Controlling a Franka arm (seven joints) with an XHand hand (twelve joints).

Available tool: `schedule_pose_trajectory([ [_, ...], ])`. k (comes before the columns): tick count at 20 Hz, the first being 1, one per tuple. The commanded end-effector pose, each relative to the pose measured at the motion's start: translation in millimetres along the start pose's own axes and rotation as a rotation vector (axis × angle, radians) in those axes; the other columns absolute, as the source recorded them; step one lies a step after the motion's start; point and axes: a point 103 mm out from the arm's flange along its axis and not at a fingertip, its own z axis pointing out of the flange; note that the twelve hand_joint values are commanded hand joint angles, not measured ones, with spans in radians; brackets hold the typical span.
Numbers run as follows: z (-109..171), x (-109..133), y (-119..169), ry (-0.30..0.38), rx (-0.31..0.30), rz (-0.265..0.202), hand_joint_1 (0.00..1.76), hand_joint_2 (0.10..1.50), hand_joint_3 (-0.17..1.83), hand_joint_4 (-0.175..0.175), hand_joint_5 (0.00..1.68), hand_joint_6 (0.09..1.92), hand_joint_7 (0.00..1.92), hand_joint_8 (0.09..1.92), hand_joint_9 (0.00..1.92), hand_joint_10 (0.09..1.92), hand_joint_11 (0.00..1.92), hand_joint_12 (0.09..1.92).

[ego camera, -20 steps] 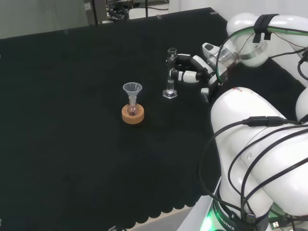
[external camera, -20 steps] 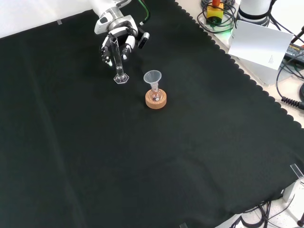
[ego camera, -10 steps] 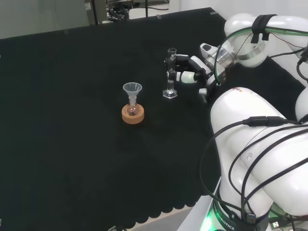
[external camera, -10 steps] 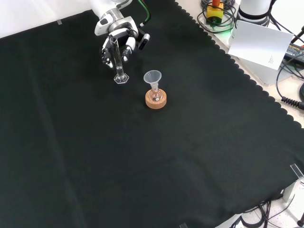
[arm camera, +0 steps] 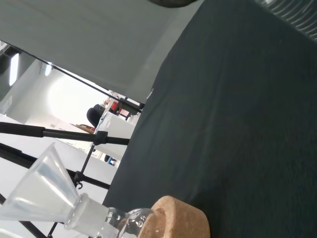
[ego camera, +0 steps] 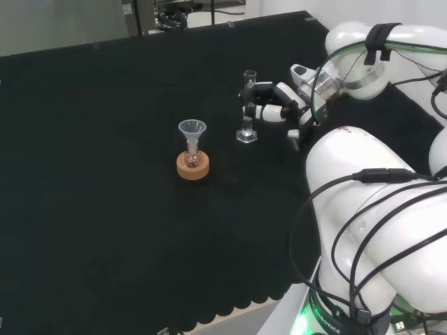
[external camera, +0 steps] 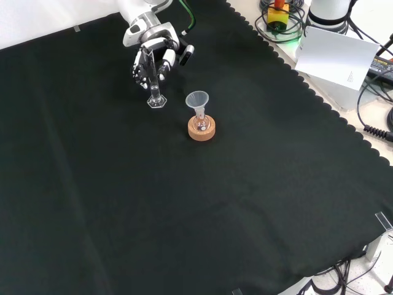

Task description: Pick up the graduated cylinder.

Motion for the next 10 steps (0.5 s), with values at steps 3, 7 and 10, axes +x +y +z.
schedule_pose_trajectory([
  [3,-2,6,2,-0.084,-0.067,0.02,1.13,1.08,-0.02,-0.031,1.08,0.83,1.06,0.5,1.28,0.2,1.05,0.95],
  [7,-8,13,3,-0.123,-0.075,0.006,1.14,1.07,-0.01,-0.052,1.09,0.83,1.1,0.47,1.34,0.13,1.15,0.88],
  [10,-13,19,3,-0.161,-0.074,-0.006,1.19,1.07,0.0,-0.098,1.07,0.85,1.1,0.62,1.35,0.12,1.17,0.86],
])
